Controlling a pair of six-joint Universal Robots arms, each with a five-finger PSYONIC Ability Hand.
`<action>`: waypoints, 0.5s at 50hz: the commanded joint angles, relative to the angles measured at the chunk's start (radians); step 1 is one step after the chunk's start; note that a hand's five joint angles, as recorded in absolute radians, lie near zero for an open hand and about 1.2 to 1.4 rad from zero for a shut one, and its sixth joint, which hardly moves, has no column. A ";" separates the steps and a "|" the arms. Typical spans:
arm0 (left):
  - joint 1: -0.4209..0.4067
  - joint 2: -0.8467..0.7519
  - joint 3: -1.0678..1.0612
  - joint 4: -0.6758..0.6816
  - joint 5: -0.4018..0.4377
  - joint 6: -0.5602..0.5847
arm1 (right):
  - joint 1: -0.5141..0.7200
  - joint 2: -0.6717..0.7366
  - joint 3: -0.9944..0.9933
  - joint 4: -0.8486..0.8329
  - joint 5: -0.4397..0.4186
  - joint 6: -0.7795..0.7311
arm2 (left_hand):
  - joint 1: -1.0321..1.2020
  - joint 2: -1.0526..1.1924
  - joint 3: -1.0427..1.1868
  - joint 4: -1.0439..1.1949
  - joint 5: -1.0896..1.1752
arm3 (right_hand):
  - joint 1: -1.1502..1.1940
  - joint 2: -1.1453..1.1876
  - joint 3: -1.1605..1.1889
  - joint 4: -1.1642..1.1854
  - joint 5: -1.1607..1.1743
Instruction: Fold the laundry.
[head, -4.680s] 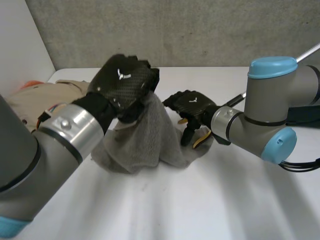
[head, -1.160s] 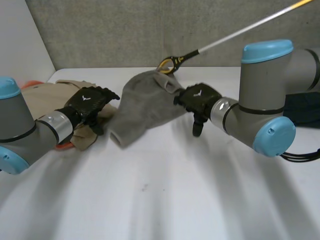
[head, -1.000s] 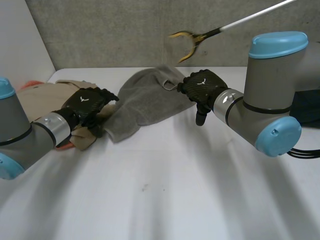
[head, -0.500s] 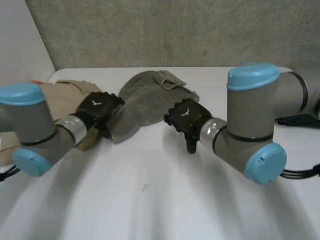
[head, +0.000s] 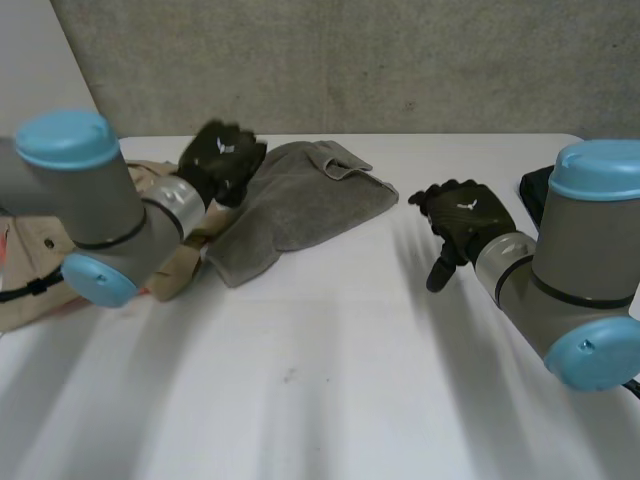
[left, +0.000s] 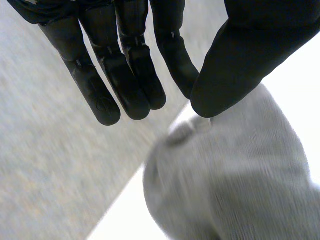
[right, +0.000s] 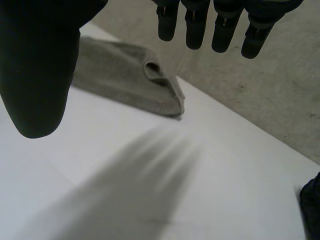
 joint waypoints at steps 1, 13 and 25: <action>-0.065 0.231 -0.058 0.003 0.009 -0.133 | 0.013 0.036 -0.130 0.027 -0.037 0.161 | 0.221 0.202 0.208 0.199 0.245 | -0.054 -0.035 -0.034 -0.034 -0.047; 0.059 0.072 -0.136 -0.136 0.001 0.089 | 0.002 0.095 -0.125 0.126 -0.077 0.158 | -0.847 -0.866 -0.860 -0.869 -0.823 | -0.054 -0.035 -0.034 -0.034 -0.047; 0.116 -0.188 -0.061 -0.121 0.015 0.289 | -0.004 0.087 -0.002 0.080 -0.077 0.109 | -0.815 -0.834 -0.828 -0.837 -0.791 | -0.054 -0.035 -0.034 -0.034 -0.047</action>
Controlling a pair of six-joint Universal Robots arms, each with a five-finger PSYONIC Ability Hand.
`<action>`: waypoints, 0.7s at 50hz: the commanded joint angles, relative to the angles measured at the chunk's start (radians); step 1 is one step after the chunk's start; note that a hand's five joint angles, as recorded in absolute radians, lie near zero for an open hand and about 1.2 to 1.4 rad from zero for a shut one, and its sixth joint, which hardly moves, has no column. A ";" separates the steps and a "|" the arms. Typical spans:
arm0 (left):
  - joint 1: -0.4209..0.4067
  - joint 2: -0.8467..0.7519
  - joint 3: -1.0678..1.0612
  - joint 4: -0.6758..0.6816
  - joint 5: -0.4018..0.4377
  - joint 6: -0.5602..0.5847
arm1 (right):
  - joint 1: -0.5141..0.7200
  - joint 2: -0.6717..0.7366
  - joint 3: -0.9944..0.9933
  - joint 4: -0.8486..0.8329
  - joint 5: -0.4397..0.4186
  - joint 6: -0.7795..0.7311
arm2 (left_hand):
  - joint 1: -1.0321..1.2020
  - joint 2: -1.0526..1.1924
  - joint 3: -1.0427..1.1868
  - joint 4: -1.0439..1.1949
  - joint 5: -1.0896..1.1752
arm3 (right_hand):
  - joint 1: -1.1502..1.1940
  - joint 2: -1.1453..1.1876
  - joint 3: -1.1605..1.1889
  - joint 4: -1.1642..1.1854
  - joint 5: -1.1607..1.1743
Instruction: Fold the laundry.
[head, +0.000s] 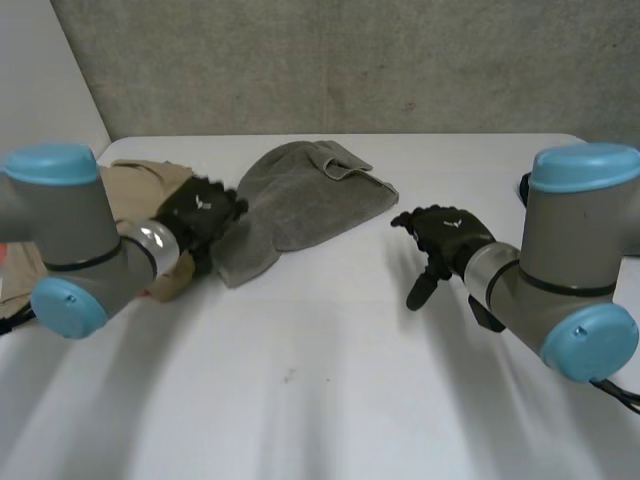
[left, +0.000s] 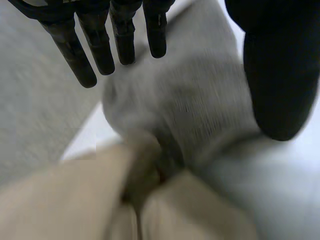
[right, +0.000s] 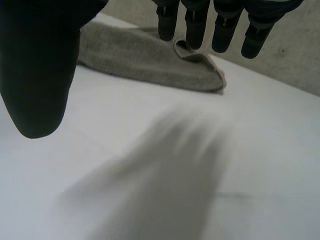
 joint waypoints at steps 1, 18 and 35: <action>0.015 -0.147 0.067 0.017 0.009 0.072 | -0.001 -0.004 0.069 -0.032 0.002 -0.034 | 0.058 0.037 0.038 0.046 0.048 | -0.054 -0.035 -0.034 -0.034 -0.047; -0.015 -0.165 0.086 0.243 0.054 -0.074 | -0.004 -0.024 0.135 -0.067 0.008 -0.039 | 1.094 1.073 1.073 1.082 1.084 | -0.054 -0.035 -0.034 -0.034 -0.047; -0.138 0.184 -0.009 0.195 0.048 -0.322 | 0.005 -0.036 0.119 -0.109 0.068 0.082 | 1.094 1.073 1.073 1.082 1.084 | -0.054 -0.035 -0.034 -0.034 -0.047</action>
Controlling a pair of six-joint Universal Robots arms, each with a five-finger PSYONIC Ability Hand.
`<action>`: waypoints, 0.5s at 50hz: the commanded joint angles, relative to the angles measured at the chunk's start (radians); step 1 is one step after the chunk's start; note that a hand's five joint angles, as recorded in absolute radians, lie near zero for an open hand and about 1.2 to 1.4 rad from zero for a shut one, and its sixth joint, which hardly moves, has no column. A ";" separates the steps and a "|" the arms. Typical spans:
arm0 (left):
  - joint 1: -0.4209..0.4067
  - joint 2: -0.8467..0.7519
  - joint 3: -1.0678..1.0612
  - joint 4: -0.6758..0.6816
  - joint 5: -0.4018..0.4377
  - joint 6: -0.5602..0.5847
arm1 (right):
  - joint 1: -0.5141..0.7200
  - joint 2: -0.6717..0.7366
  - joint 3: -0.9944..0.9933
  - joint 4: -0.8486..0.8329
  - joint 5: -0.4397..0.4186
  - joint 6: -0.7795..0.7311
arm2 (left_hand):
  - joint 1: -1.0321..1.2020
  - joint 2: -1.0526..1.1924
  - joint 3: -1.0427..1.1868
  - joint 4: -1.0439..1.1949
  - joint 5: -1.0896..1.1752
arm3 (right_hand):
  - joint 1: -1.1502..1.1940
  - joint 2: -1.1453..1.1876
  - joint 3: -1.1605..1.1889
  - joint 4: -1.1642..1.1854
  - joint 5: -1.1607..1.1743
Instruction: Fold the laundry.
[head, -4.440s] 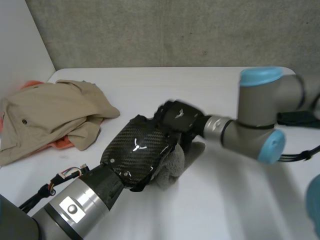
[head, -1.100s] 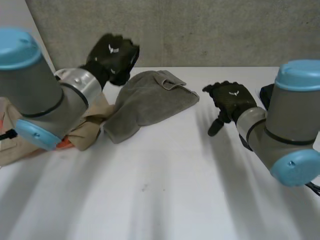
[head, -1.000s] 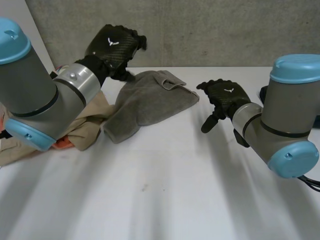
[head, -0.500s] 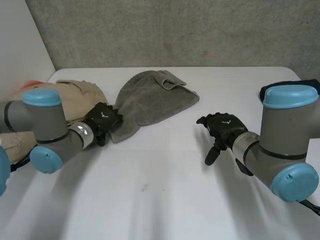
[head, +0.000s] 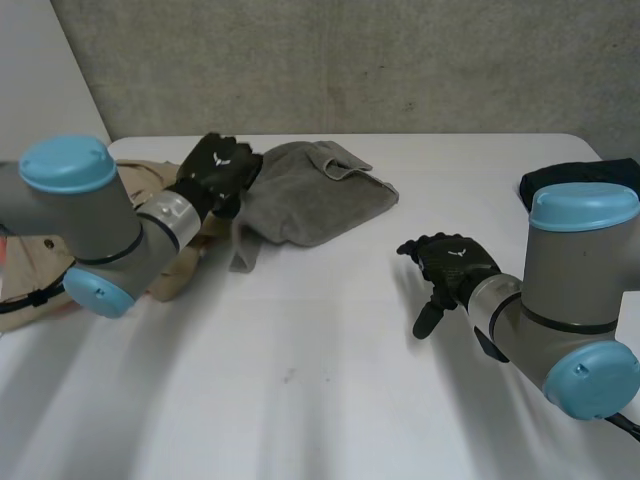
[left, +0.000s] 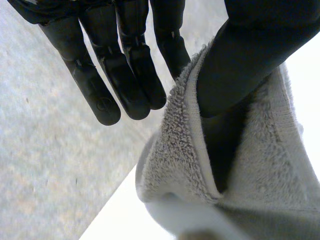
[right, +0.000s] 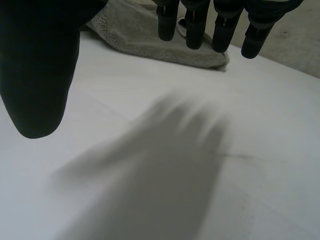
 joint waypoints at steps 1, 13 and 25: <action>-0.075 0.169 -0.062 -0.044 -0.002 -0.091 | 0.009 -0.009 -0.051 -0.034 0.050 0.153 | 0.235 0.201 0.208 0.199 0.244 | -0.054 -0.035 -0.034 -0.034 -0.047; -0.265 0.393 -0.133 -0.081 -0.101 -0.145 | 0.063 0.155 -0.304 -0.030 -0.024 0.426 | 0.235 0.201 0.208 0.199 0.244 | -0.054 -0.035 -0.034 -0.034 -0.047; -0.314 0.442 -0.197 -0.100 -0.137 -0.140 | 0.059 0.073 -0.248 -0.099 0.046 0.234 | 0.235 0.201 0.208 0.199 0.244 | 1.168 1.187 1.188 1.187 1.175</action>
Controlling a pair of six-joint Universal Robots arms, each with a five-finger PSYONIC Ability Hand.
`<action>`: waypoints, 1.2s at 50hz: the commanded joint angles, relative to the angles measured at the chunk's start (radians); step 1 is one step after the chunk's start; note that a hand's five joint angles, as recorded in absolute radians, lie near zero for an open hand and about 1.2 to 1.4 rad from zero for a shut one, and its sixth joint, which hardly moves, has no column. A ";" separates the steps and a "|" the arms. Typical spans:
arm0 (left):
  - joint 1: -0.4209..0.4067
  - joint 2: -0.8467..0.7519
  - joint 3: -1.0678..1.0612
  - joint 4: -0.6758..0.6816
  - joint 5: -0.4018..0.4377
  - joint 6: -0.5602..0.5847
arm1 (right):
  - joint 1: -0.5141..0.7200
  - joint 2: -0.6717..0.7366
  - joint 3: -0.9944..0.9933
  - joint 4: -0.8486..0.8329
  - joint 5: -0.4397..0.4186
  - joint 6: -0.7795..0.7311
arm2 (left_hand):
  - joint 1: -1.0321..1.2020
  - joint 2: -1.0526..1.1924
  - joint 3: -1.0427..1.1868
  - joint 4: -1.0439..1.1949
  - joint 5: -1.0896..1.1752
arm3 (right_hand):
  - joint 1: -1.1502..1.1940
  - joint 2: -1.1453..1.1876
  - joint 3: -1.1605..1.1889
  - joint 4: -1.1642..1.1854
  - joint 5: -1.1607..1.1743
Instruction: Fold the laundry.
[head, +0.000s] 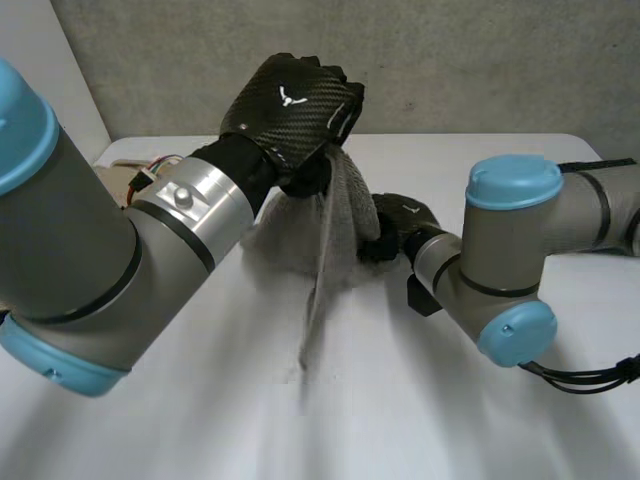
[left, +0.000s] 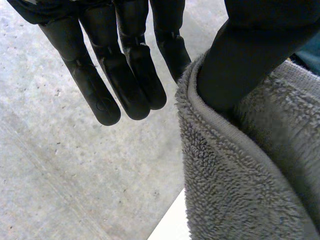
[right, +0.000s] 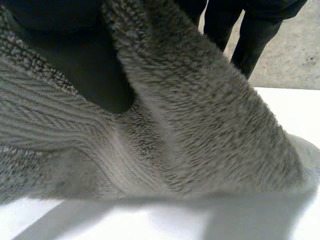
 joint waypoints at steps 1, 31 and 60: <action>-0.007 0.023 -0.050 -0.020 -0.006 0.001 | -0.065 -0.170 0.113 -0.080 0.065 -0.213 | 0.235 0.199 0.207 0.196 0.245 | 0.283 0.275 0.294 0.296 0.297; -0.122 -0.415 0.174 0.060 -0.020 -0.068 | -0.241 -0.131 0.090 -0.048 0.094 -0.872 | 0.220 0.185 0.193 0.182 0.231 | -0.938 -0.947 -0.928 -0.926 -0.925; -0.001 -0.237 0.038 -0.081 -0.093 -0.056 | -0.295 -0.549 0.768 0.005 -0.208 -0.493 | -0.866 -0.902 -0.894 -0.905 -0.856 | -0.676 -0.684 -0.665 -0.663 -0.662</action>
